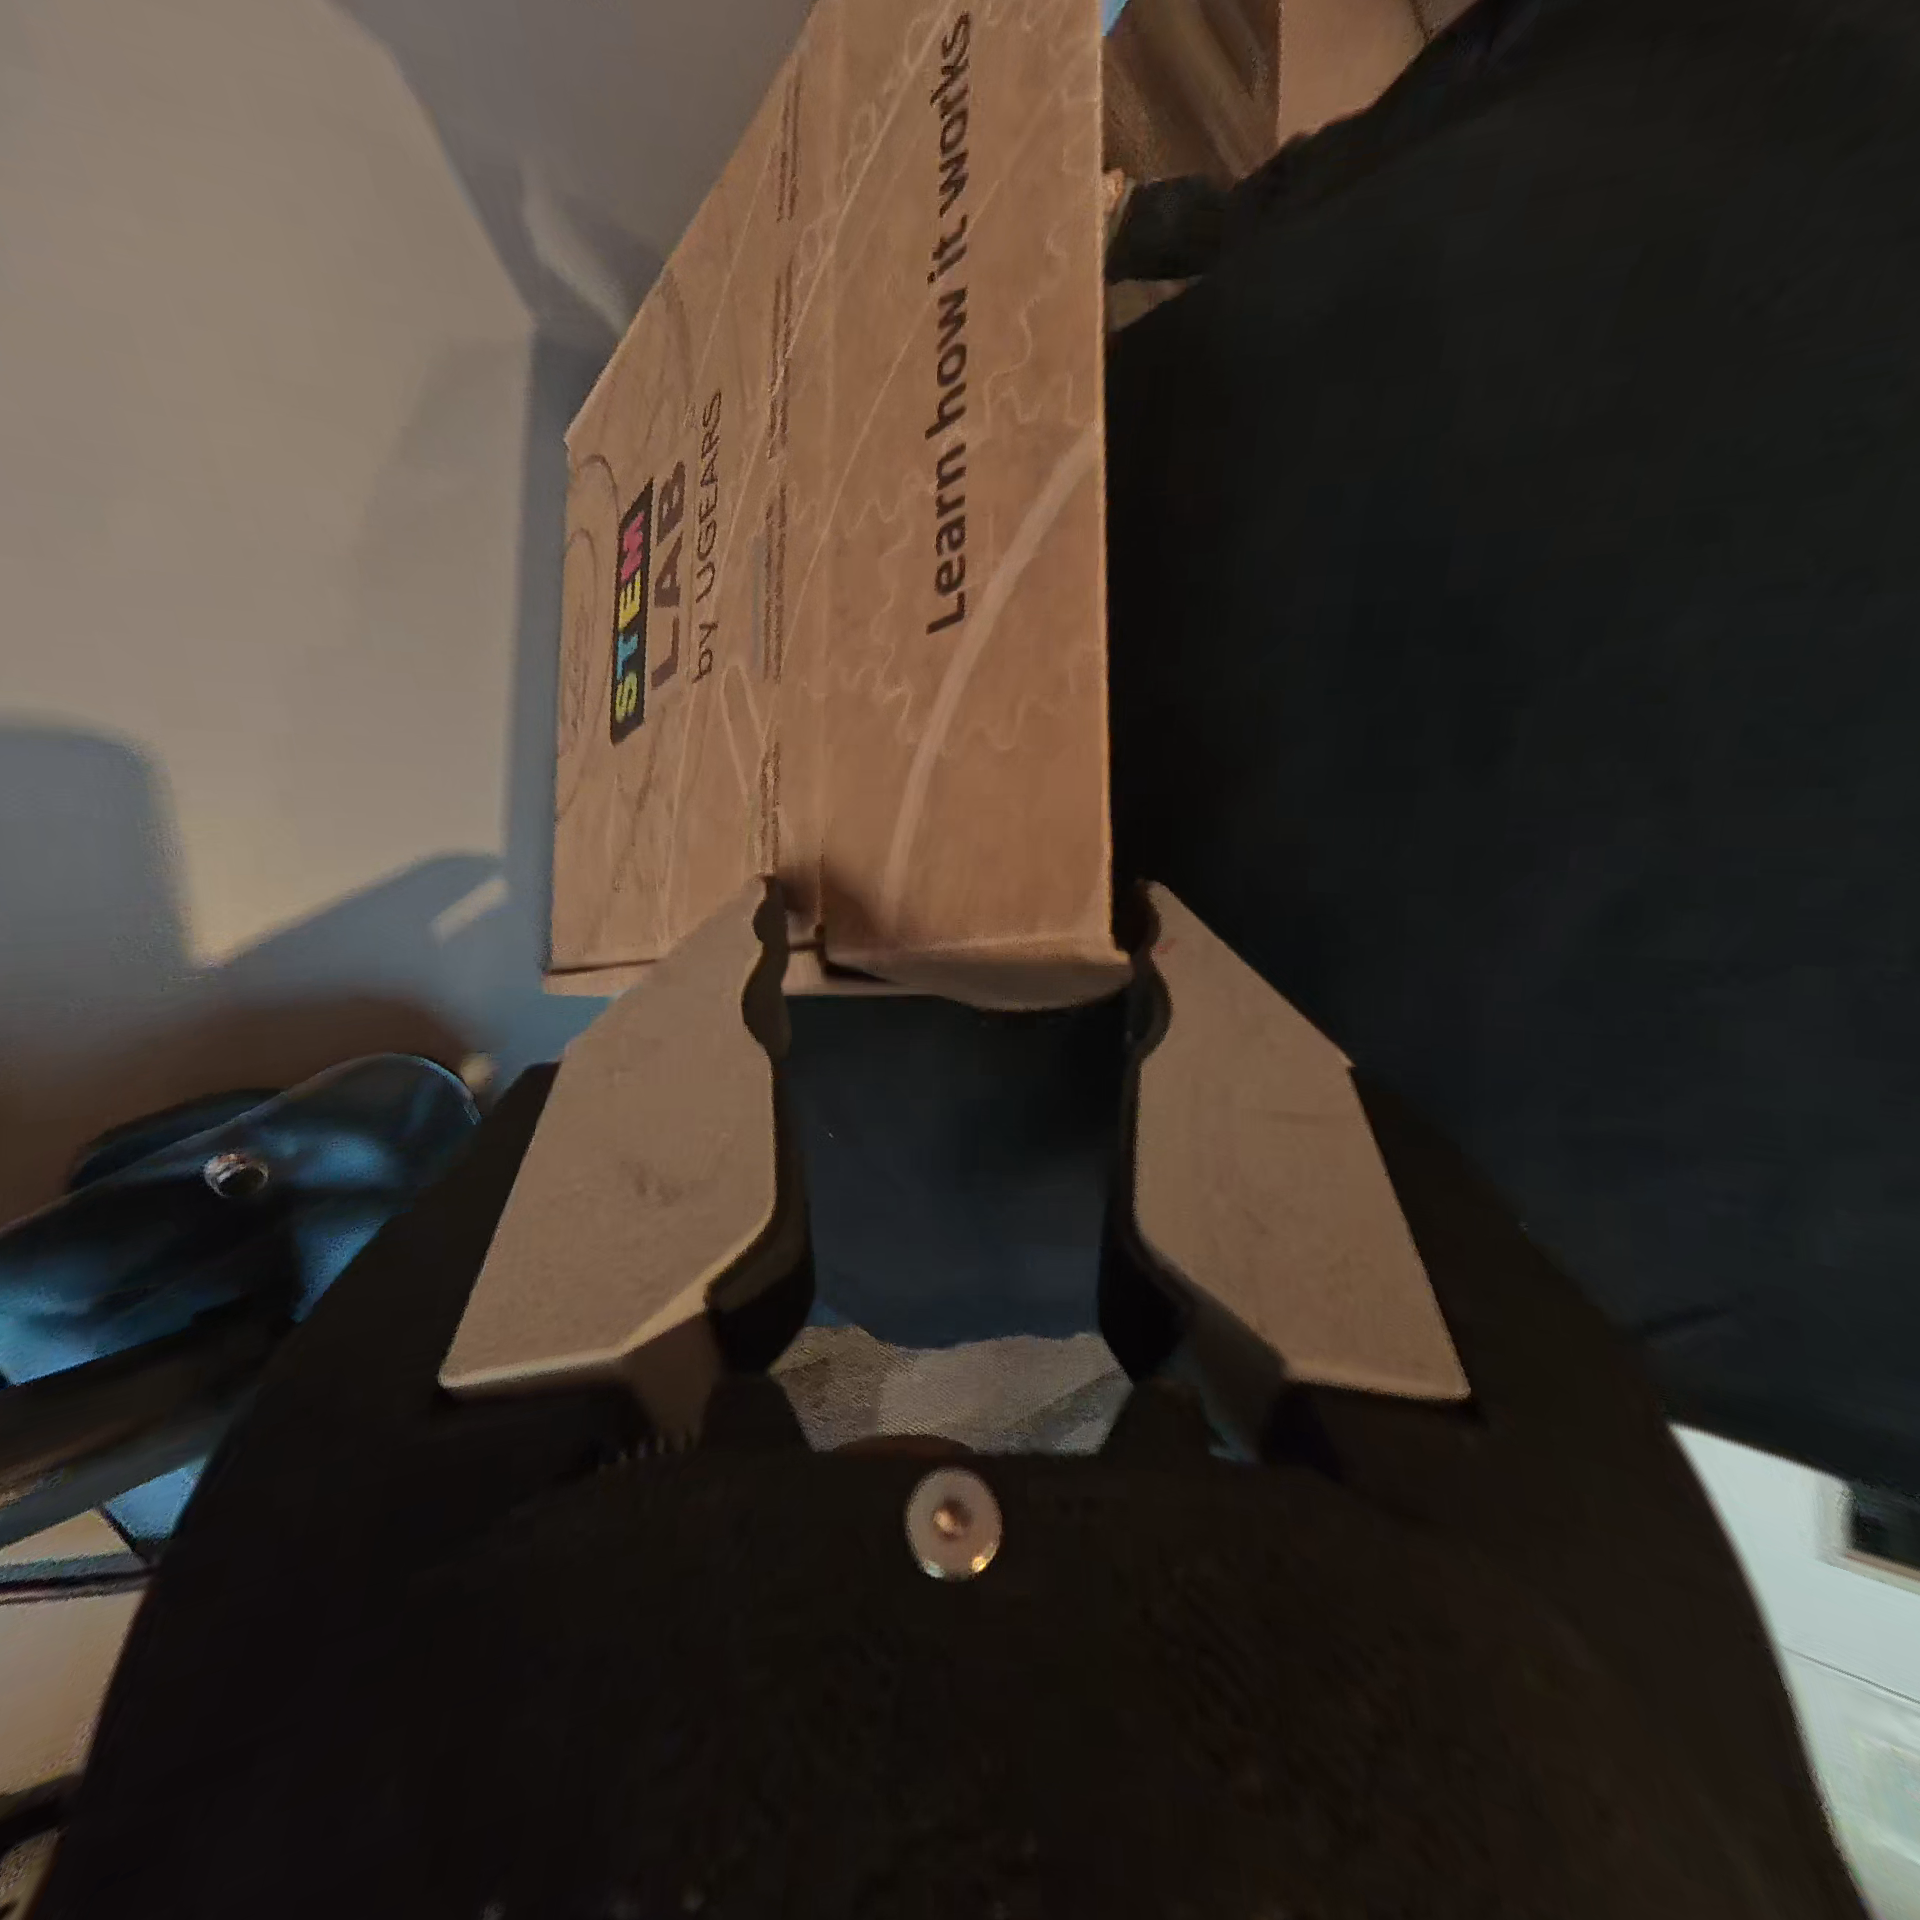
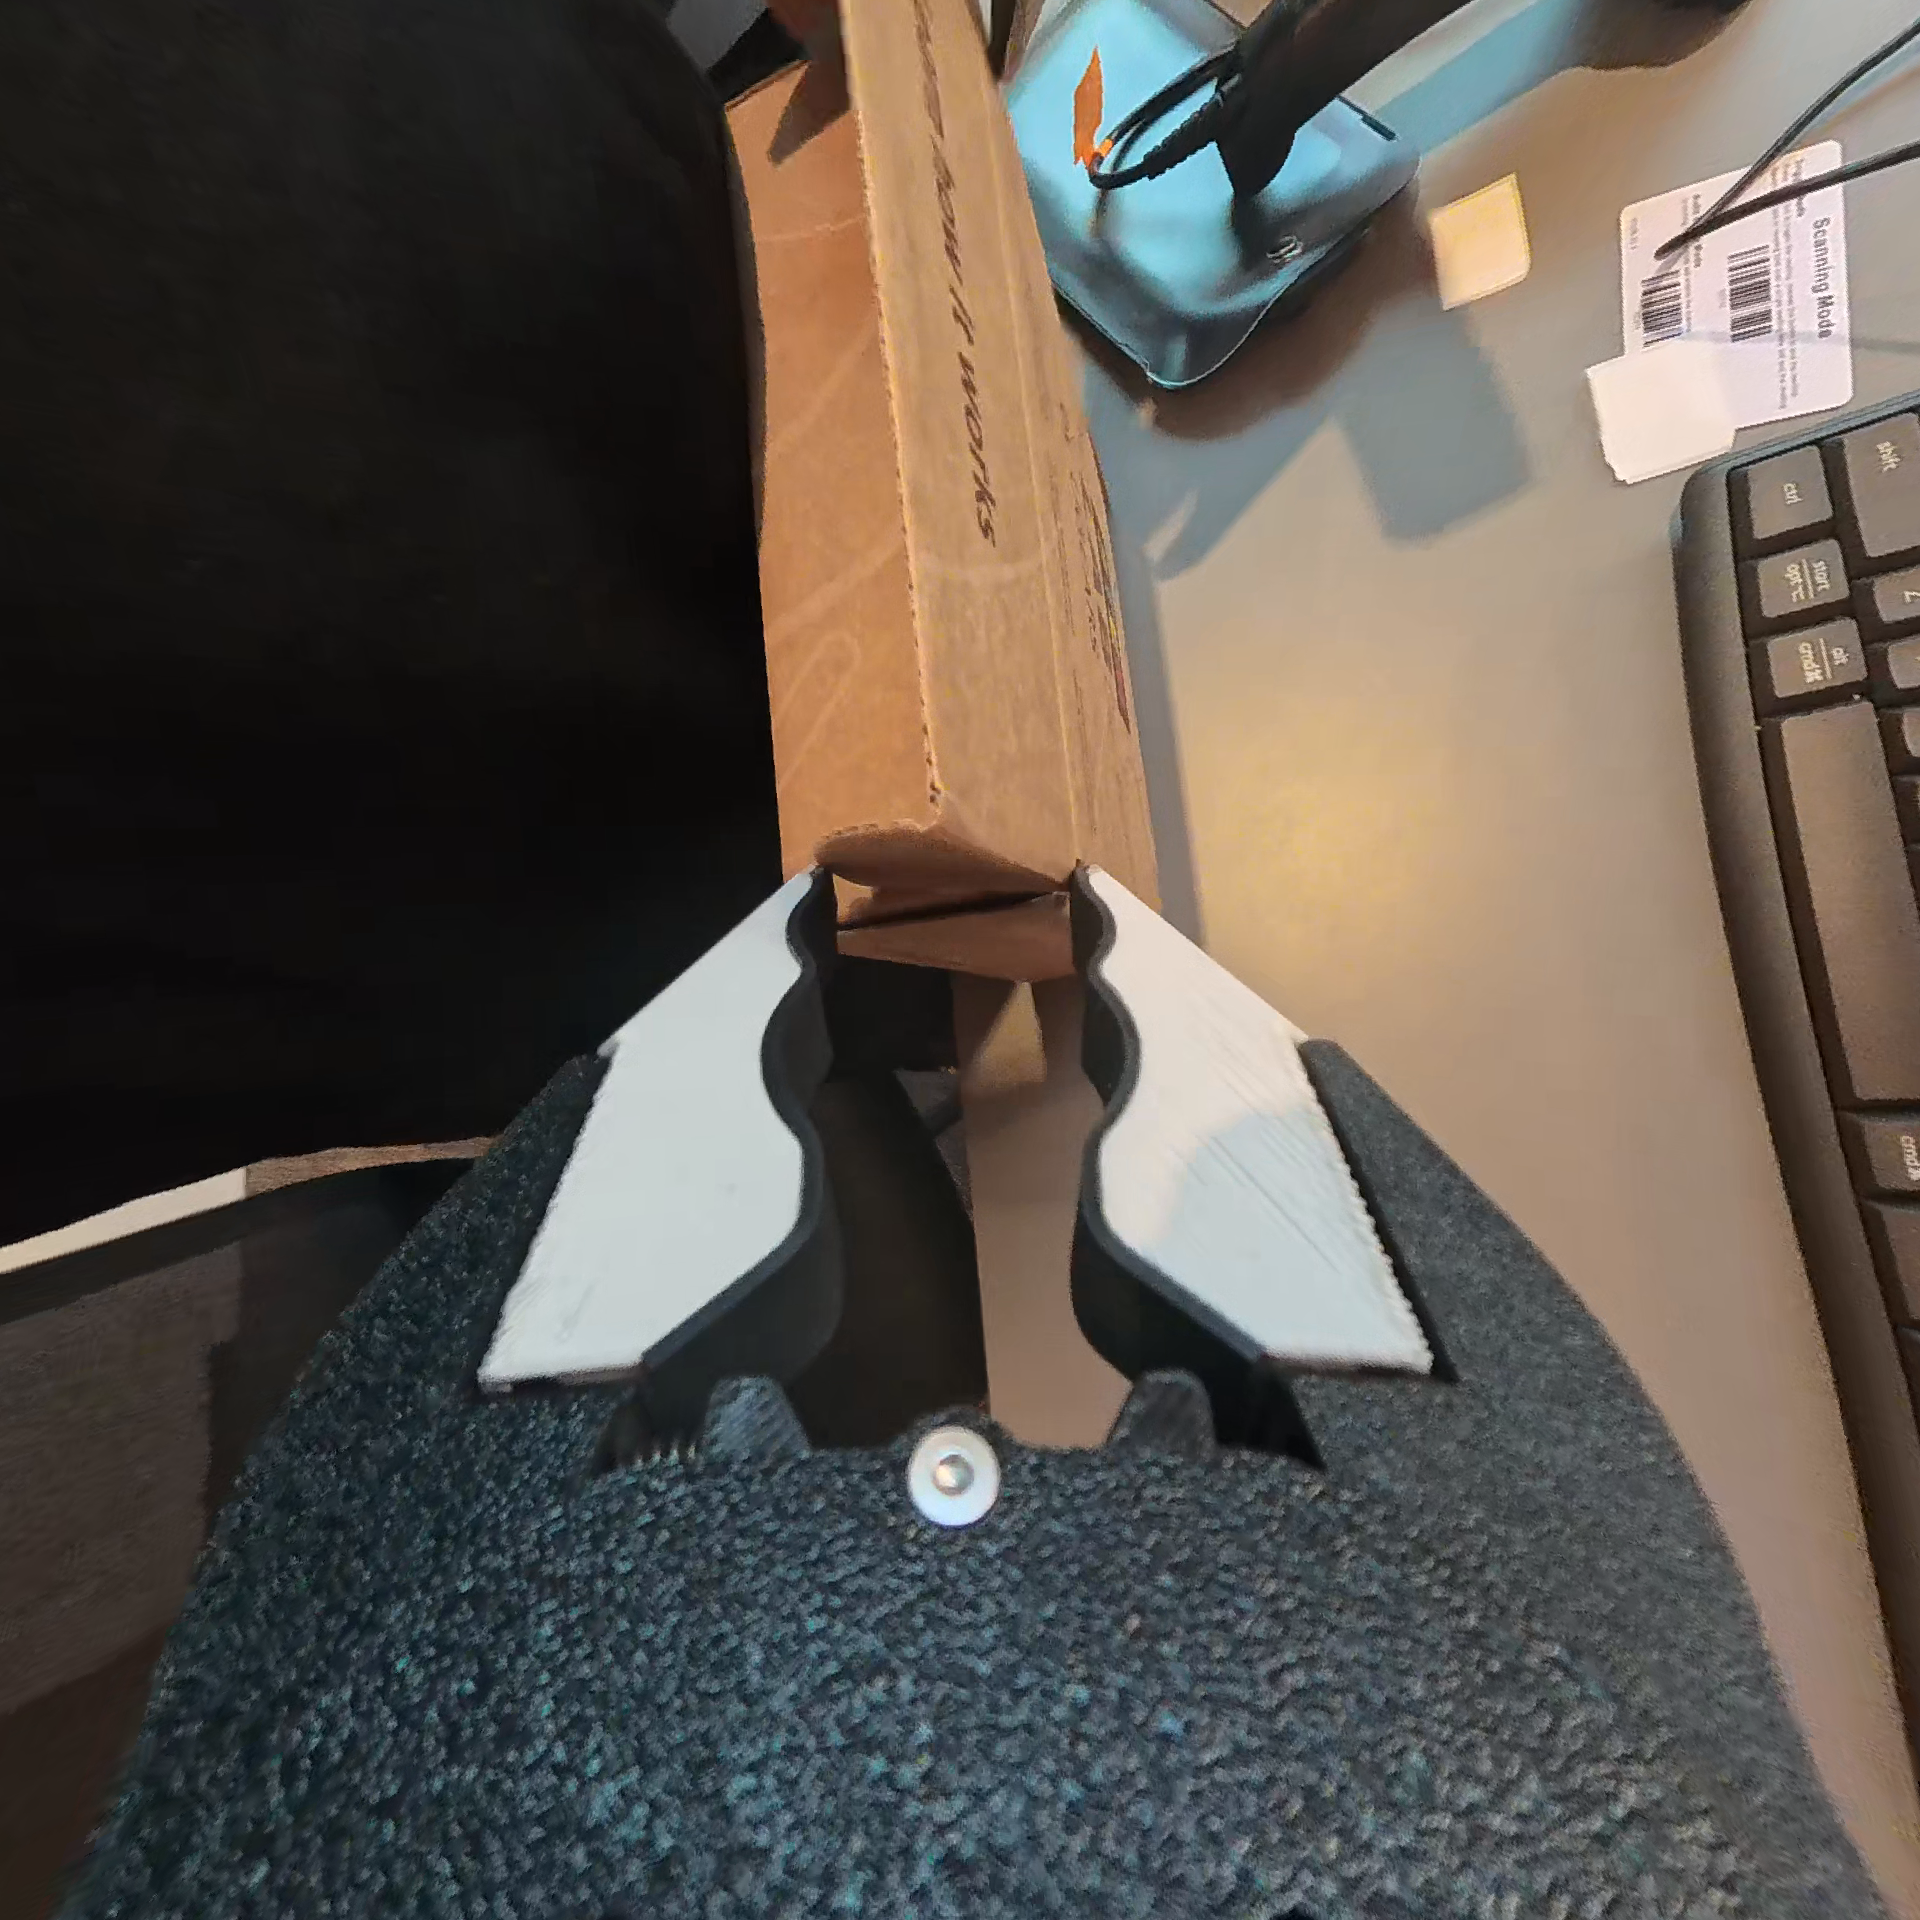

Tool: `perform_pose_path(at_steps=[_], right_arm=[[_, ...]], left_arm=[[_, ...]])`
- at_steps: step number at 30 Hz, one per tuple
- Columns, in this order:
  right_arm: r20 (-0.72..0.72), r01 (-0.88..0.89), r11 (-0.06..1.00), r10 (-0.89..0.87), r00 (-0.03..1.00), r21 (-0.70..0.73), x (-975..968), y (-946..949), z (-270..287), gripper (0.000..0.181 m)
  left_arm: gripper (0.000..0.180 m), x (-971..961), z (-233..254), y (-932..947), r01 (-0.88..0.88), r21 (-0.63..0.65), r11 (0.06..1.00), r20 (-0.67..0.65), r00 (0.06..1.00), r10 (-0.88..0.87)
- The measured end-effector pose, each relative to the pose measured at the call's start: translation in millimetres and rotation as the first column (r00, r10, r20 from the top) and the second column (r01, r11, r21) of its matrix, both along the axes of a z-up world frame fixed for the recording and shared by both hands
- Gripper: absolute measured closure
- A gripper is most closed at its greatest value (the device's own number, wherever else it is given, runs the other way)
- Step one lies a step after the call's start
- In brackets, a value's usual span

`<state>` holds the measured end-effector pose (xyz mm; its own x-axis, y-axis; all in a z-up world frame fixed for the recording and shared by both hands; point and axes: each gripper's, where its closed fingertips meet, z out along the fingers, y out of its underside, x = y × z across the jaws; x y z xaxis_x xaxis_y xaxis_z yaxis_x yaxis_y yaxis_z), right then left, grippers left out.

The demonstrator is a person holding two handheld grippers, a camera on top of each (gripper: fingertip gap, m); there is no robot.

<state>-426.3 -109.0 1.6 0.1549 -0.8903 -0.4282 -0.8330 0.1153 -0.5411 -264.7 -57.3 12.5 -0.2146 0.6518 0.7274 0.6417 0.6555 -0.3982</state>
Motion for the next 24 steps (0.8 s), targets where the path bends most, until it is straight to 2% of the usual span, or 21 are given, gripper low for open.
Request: perform_pose_path(at_steps=[3, 4, 5, 7, 10, 12, 15, 18, 24], right_arm=[[-0.012, 0.007, 1.000, -0.007, 1.000, 0.001, -2, 1, -3, 0.137], [-0.039, 0.008, 0.999, -0.009, 0.999, -0.049, -6, -3, -10, 0.154], [-0.031, -0.006, 0.999, 0.005, 1.000, -0.032, -7, 1, -10, 0.154], [-0.008, -0.017, 0.999, 0.016, 1.000, -0.029, -6, 5, -9, 0.152], [-0.002, -0.020, 0.999, 0.020, 1.000, -0.035, -5, 4, -9, 0.152], [0.009, -0.032, 0.999, 0.032, 0.999, -0.031, -7, 4, -7, 0.140], [0.034, -0.047, 0.998, 0.048, 0.998, -0.032, -10, 3, -1, 0.136], [0.062, -0.038, 0.999, 0.039, 0.997, -0.011, -7, 2, 8, 0.127], [0.058, -0.027, 0.999, 0.025, 0.998, 0.026, 2, 6, 9, 0.130]], left_arm=[[0.113, -5, -4, 7, 0.036, -0.103, 0.994, 0.005, 0.999, -0.036], [0.110, -4, -3, 9, 0.057, -0.133, 0.990, 0.002, 0.998, -0.057], [0.110, -1, -1, 10, 0.075, -0.159, 0.984, -0.011, 0.997, -0.078], [0.111, 8, 2, 8, 0.093, -0.160, 0.983, -0.041, 0.994, -0.100], [0.113, 16, 6, 8, 0.106, -0.087, 0.990, -0.059, 0.992, -0.112], [0.115, 19, 5, 8, 0.144, -0.129, 0.981, -0.041, 0.988, -0.151], [0.117, 24, 1, 1, 0.155, -0.158, 0.975, -0.011, 0.987, -0.159], [0.122, 22, 0, -7, 0.146, -0.175, 0.974, -0.037, 0.987, -0.155], [0.121, 10, -2, 0, 0.205, -0.177, 0.963, -0.047, 0.975, -0.217]])
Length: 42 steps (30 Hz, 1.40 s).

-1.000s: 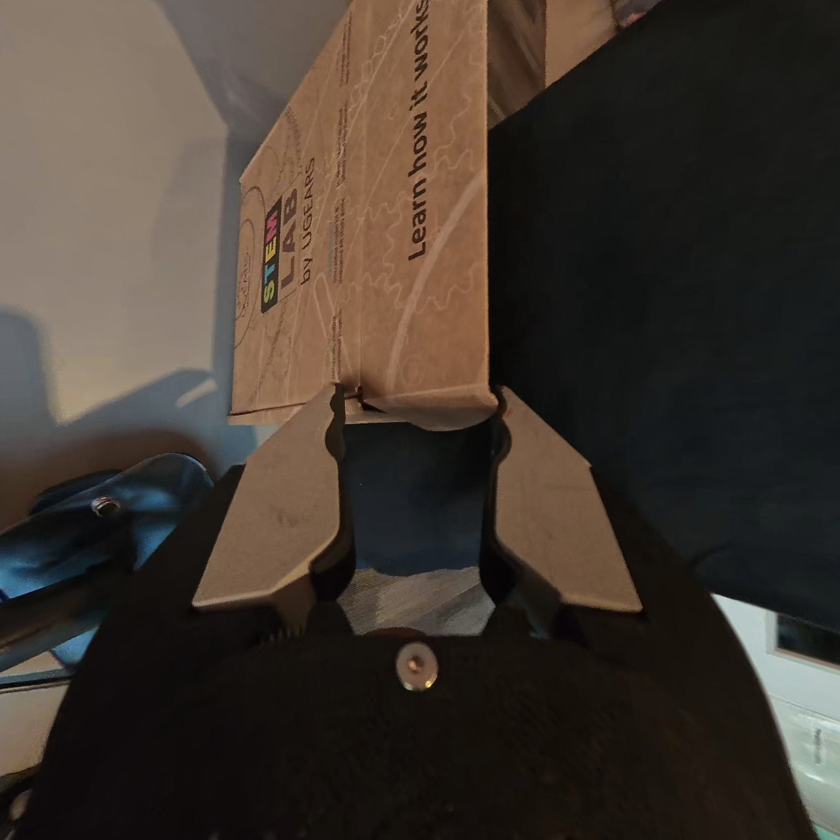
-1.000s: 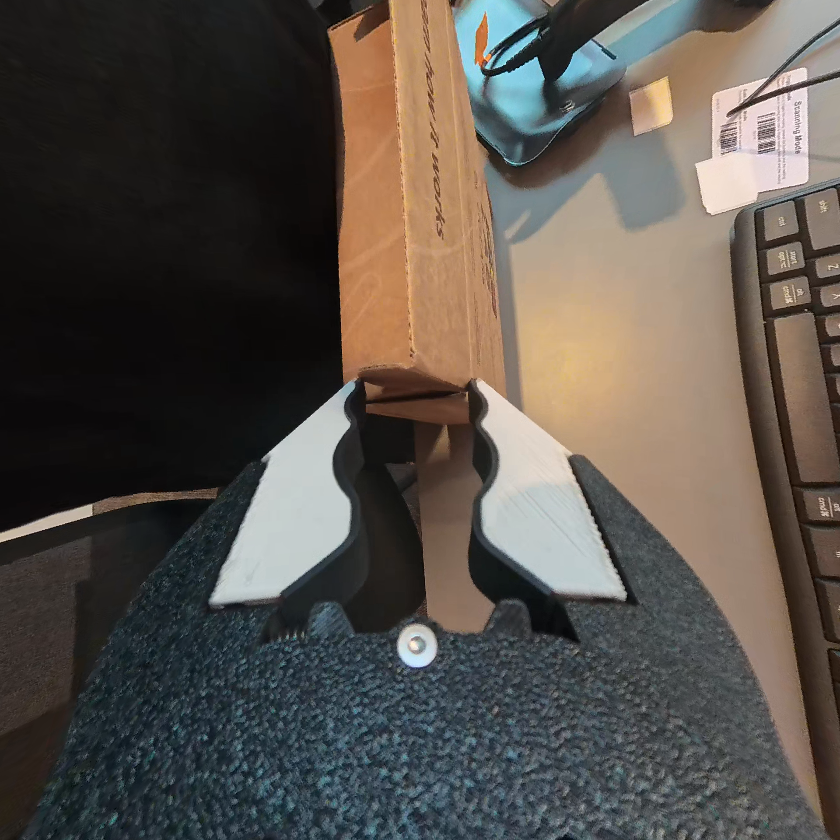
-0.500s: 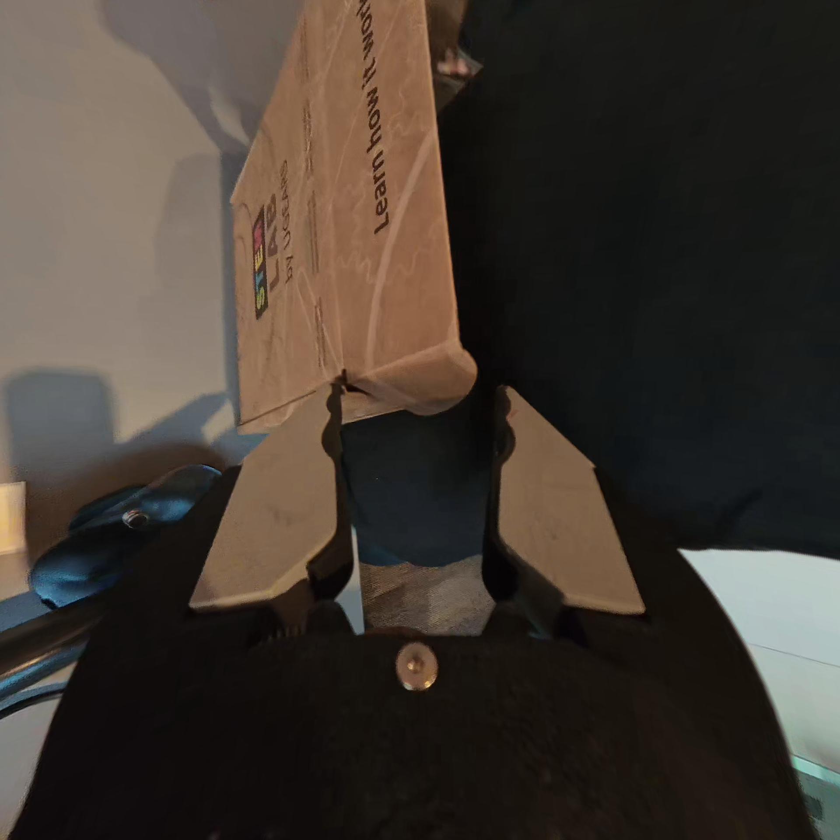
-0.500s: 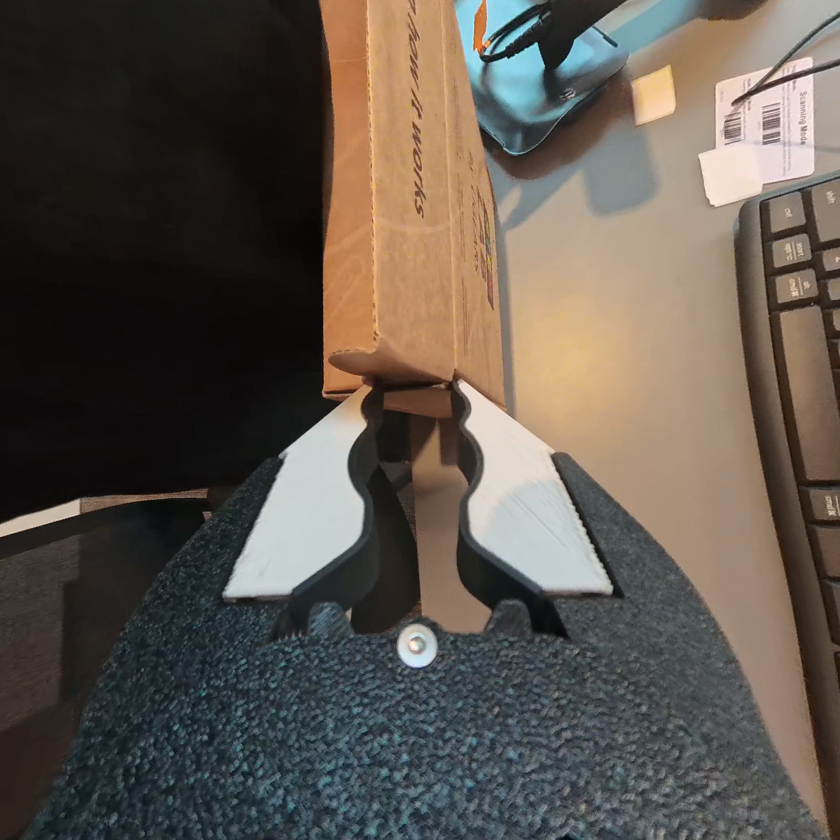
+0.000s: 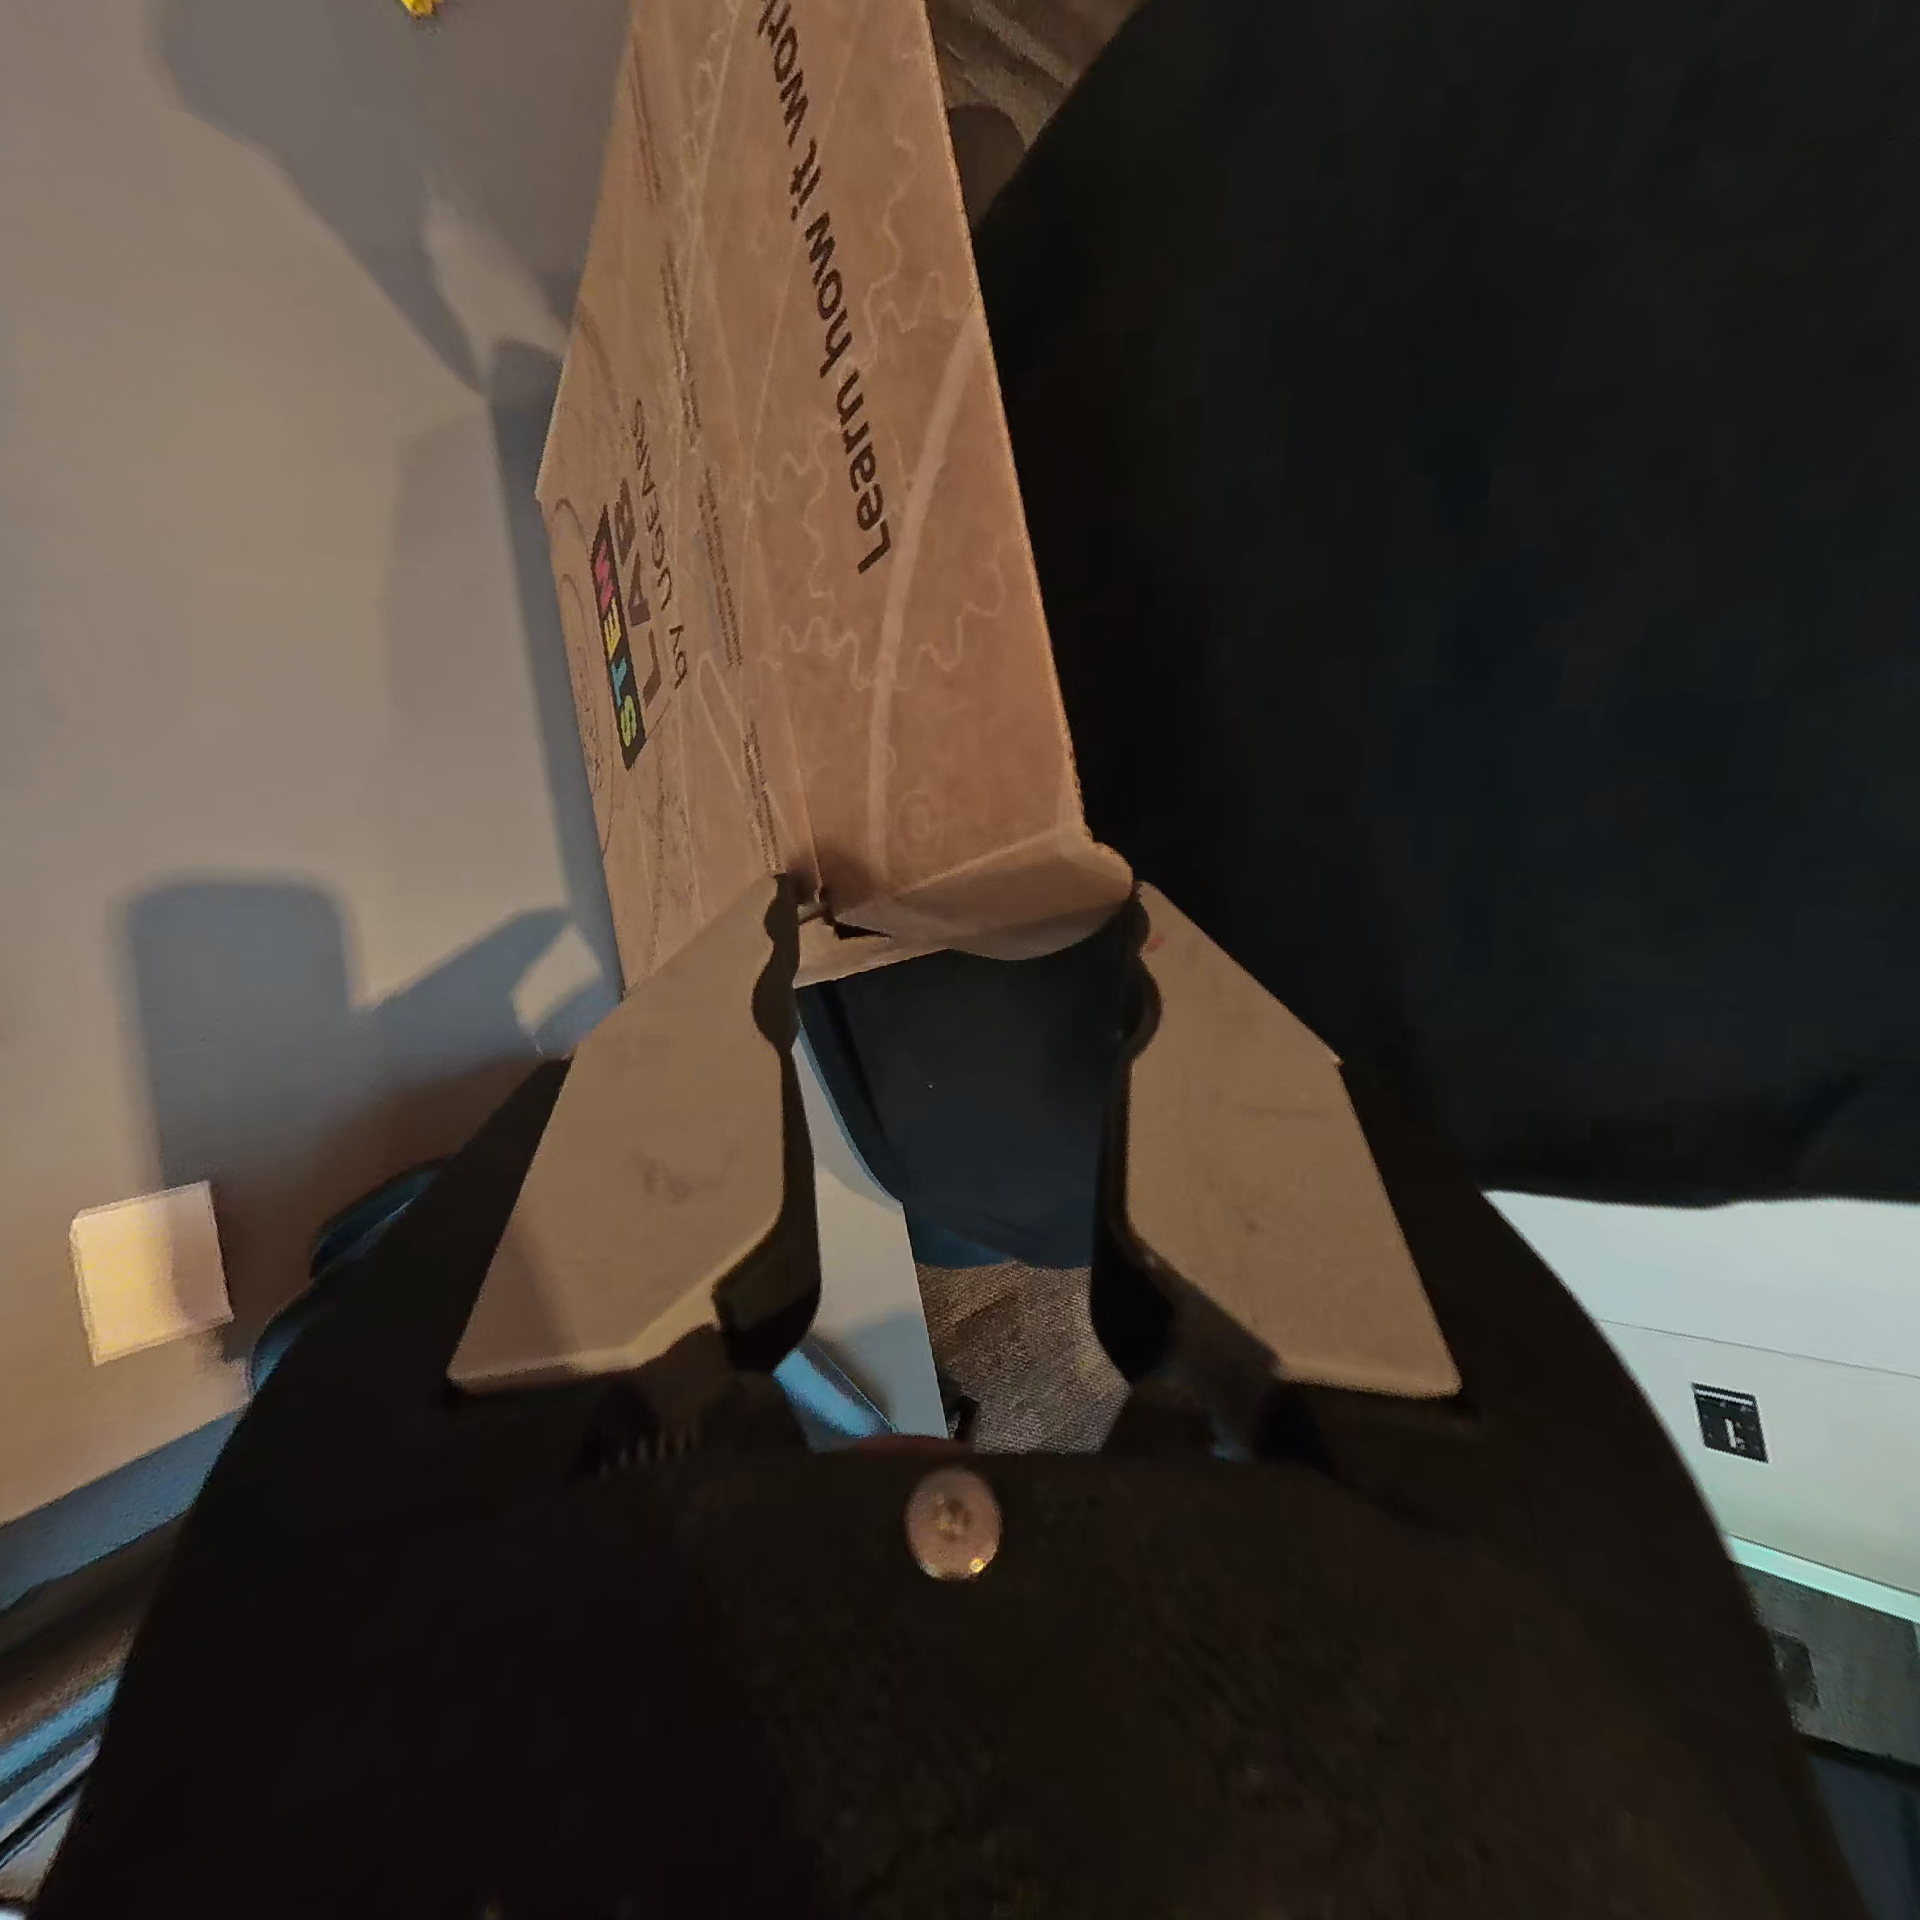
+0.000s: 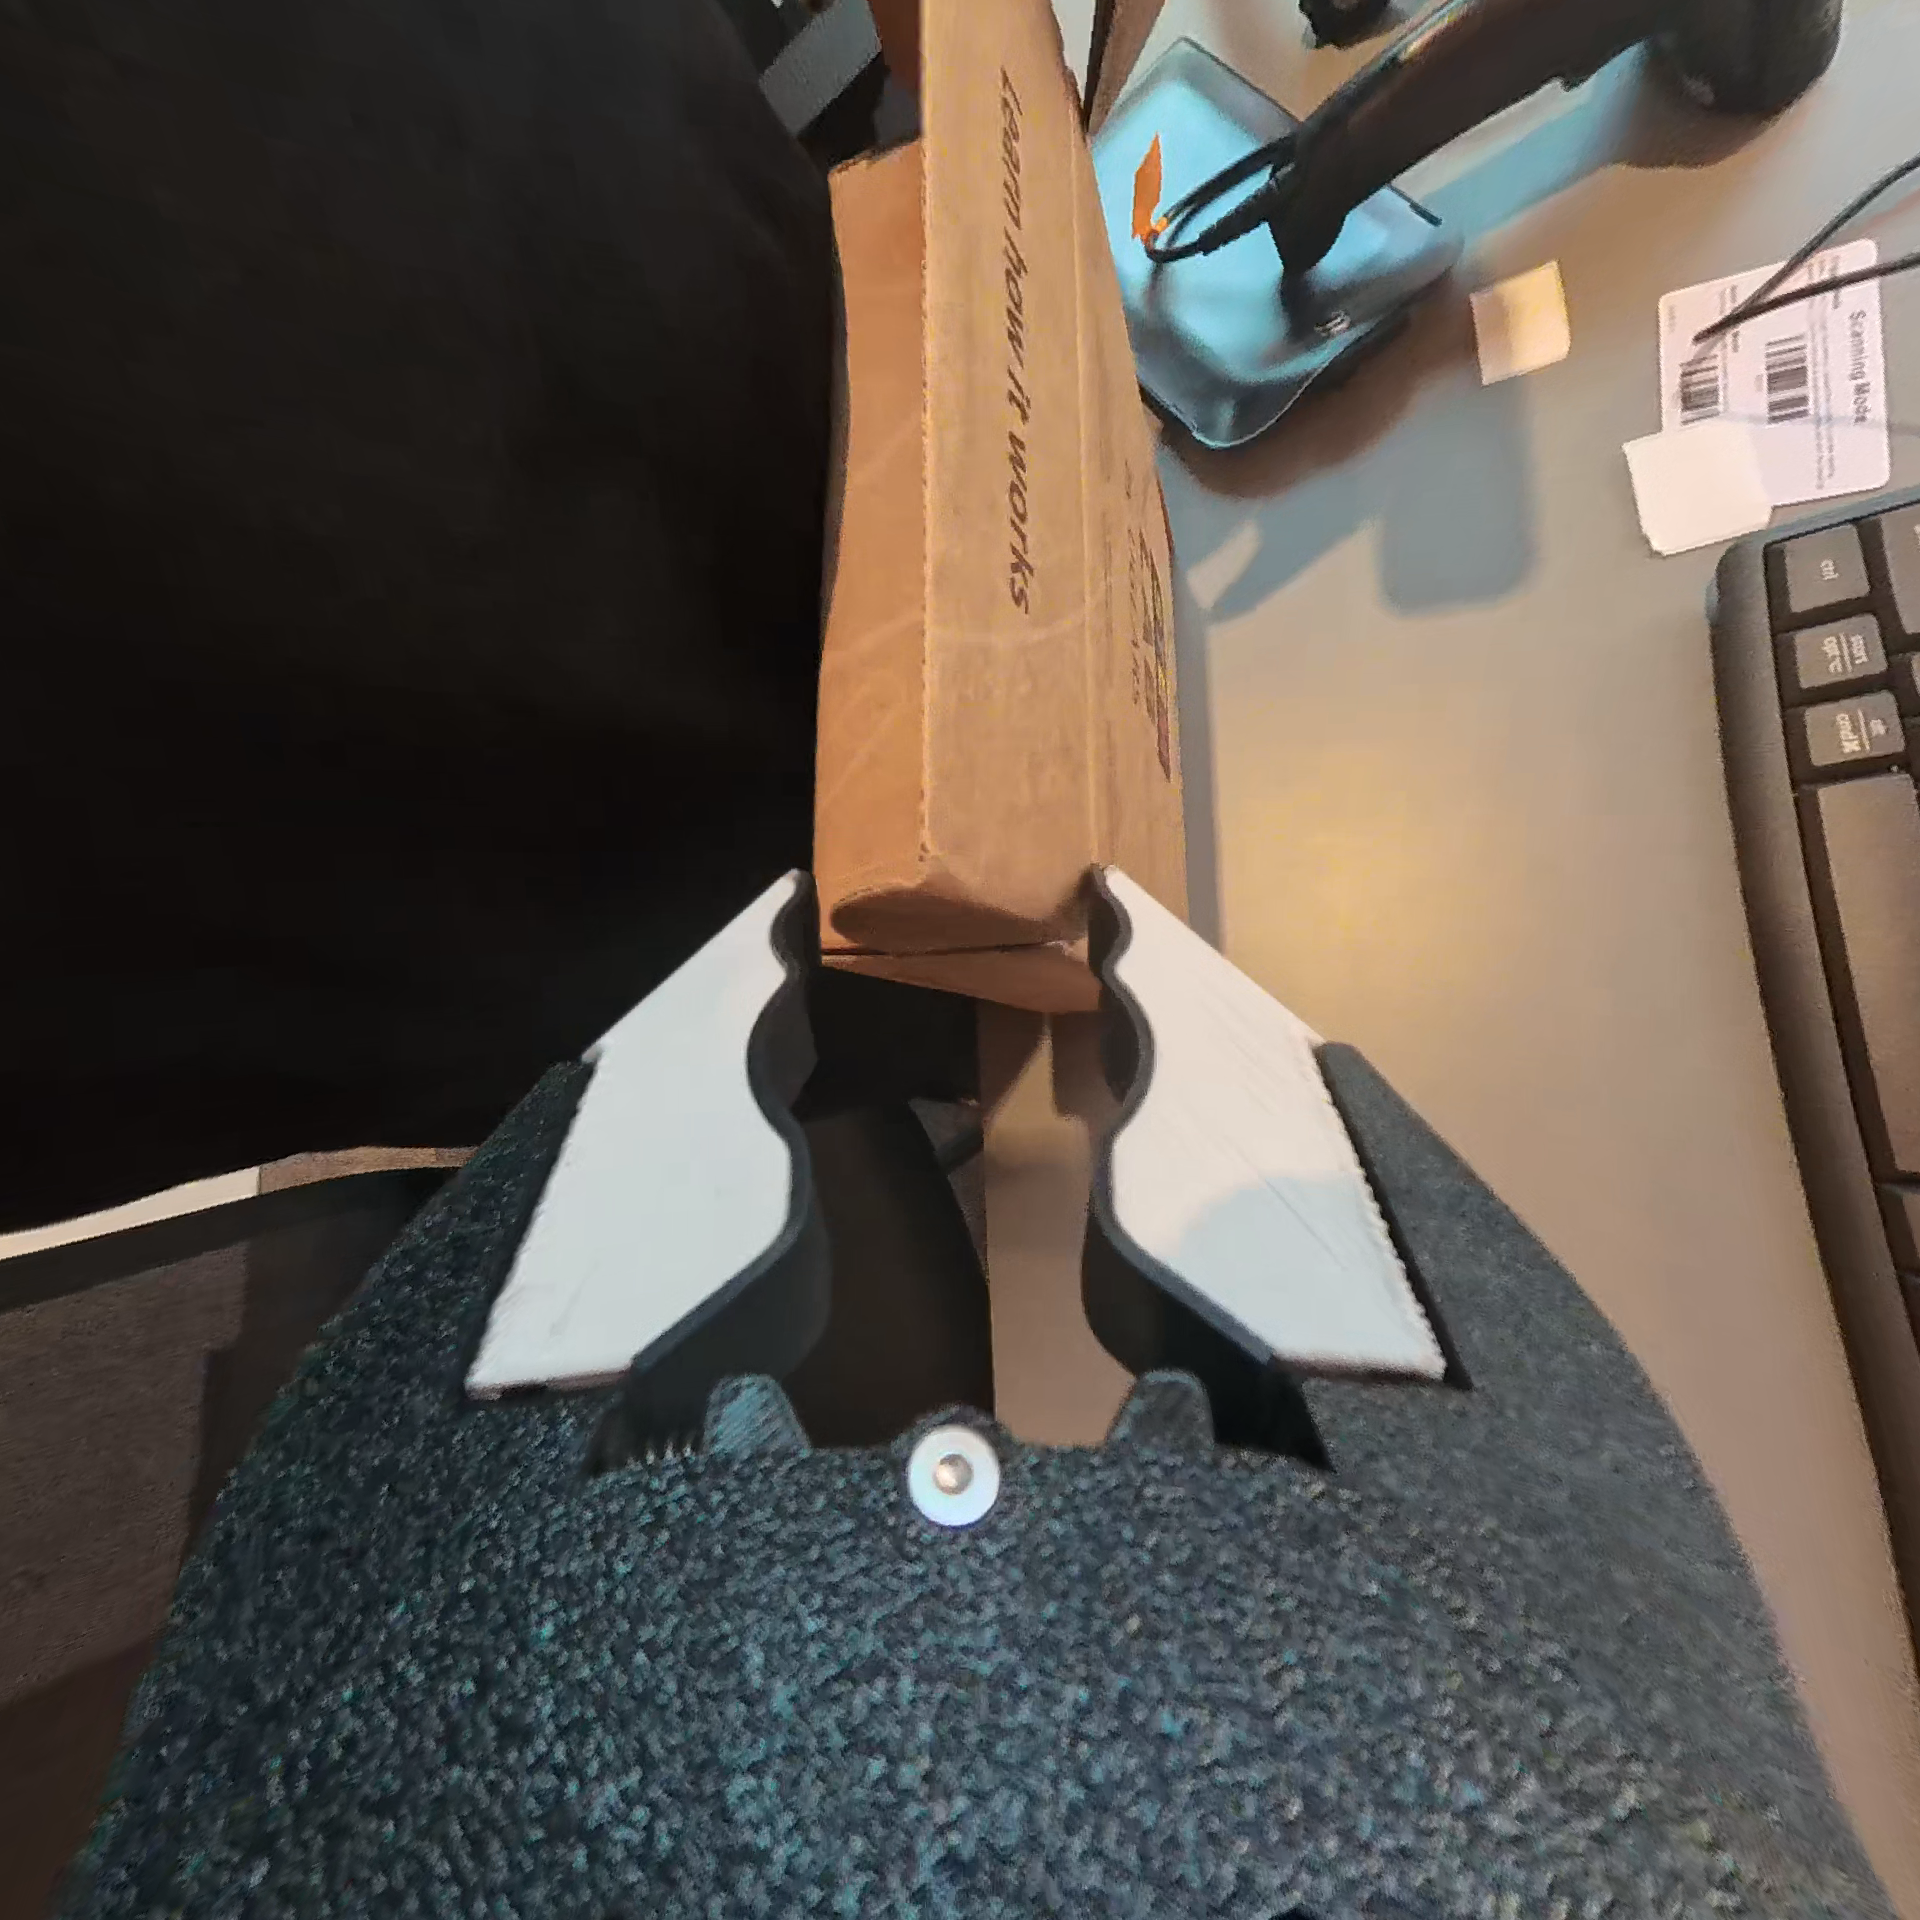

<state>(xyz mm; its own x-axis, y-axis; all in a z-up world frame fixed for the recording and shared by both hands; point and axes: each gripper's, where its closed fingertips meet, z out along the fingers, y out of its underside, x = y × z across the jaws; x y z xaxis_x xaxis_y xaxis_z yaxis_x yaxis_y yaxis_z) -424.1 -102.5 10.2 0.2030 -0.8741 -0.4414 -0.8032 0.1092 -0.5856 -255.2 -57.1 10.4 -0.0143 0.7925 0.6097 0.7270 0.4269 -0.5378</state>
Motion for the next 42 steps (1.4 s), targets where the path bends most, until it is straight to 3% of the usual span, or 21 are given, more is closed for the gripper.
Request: perform_pose_path(at_steps=[10, 17, 24, 31, 35, 42], right_arm=[[-0.043, 0.119, 0.989, -0.116, 0.992, 0.089, 4, 1, -3, 0.128], [-0.079, 0.092, 0.996, -0.091, 0.993, 0.009, 2, 4, -9, 0.128], [-0.126, -0.035, 0.983, 0.013, 0.992, -0.182, -4, 4, -16, 0.129], [-0.138, -0.122, 0.947, 0.084, 0.987, -0.297, -6, 8, -17, 0.129], [-0.093, -0.046, 0.982, 0.029, 0.995, -0.183, -7, 10, -9, 0.122], [-0.028, 0.040, 0.993, -0.044, 0.999, -0.115, -10, 6, 10, 0.138]], left_arm=[[0.123, -8, -1, -6, -0.140, -0.025, 0.990, 0.002, 0.990, 0.140], [0.123, -12, -3, -7, -0.203, -0.040, 0.978, -0.003, 0.979, 0.203], [0.124, -14, -12, -4, -0.104, -0.261, 0.960, 0.094, 0.987, 0.132], [0.124, -18, -18, 1, -0.122, -0.339, 0.933, 0.088, 0.983, 0.160], [0.124, -18, -18, -1, -0.132, -0.328, 0.935, 0.084, 0.982, 0.168], [0.123, -18, -18, 1, -0.134, -0.326, 0.936, 0.079, 0.983, 0.168]])
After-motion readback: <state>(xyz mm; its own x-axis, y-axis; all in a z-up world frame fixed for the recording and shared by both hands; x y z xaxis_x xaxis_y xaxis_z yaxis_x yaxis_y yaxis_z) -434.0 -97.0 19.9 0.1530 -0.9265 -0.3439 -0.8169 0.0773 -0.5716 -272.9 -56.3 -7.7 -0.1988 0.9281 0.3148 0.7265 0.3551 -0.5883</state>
